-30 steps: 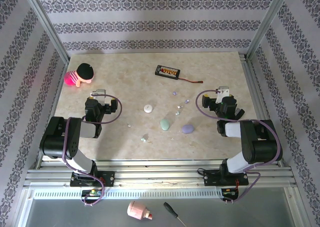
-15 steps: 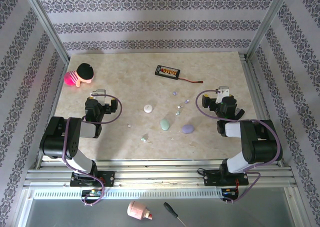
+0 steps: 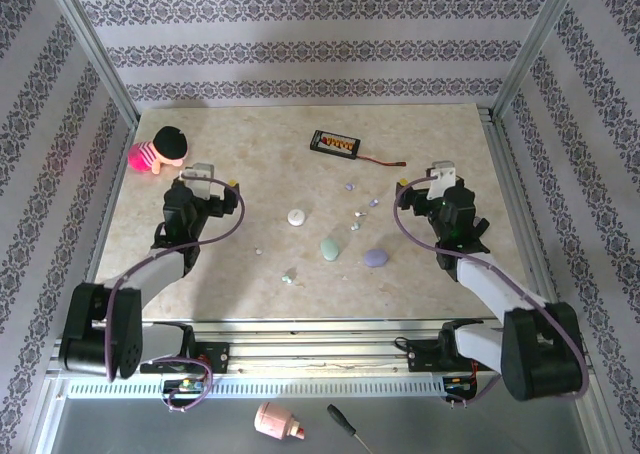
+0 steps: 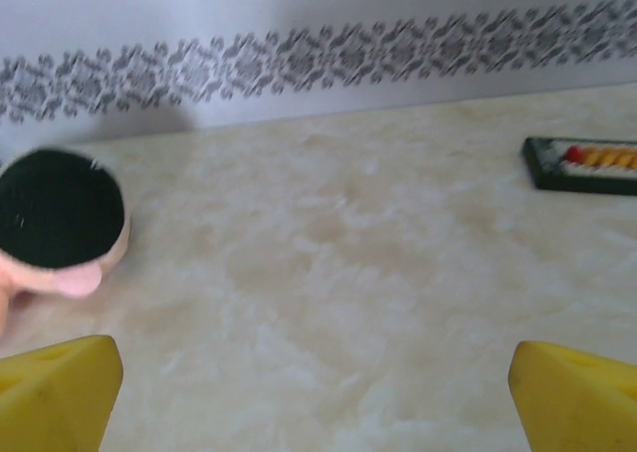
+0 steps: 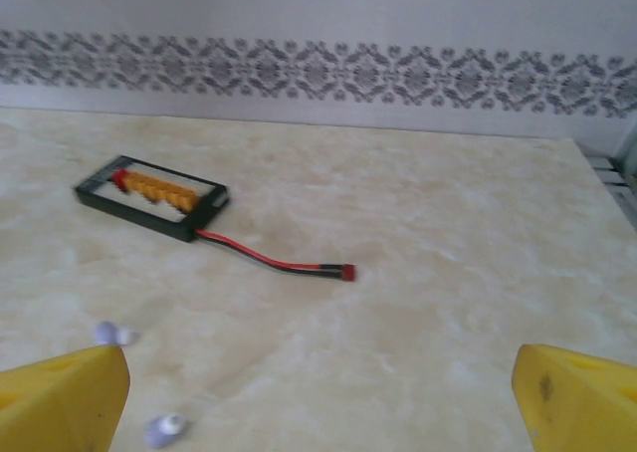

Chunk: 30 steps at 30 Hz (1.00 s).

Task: Insert wireless bluetooth earbuds into charging case

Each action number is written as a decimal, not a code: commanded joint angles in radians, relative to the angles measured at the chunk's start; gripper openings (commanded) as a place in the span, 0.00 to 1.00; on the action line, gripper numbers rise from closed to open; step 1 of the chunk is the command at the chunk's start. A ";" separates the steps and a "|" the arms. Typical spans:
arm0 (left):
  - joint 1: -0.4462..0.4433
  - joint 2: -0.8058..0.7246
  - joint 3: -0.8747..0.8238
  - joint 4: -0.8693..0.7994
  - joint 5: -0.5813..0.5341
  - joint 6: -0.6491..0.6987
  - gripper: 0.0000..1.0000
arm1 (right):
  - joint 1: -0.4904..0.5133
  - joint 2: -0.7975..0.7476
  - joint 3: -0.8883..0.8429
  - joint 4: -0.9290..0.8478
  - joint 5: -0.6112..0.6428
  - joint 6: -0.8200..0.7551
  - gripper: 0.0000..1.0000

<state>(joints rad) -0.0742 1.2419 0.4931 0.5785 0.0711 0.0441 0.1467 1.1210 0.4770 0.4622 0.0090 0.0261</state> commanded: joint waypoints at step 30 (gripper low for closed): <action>-0.133 -0.244 0.259 -0.706 0.110 -0.013 0.99 | 0.774 0.439 0.438 -0.789 0.275 0.481 0.78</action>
<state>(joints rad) -0.1974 1.0176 0.7261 -0.0910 0.1654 0.0212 0.9142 1.5307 0.8707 -0.2405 0.2626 0.4442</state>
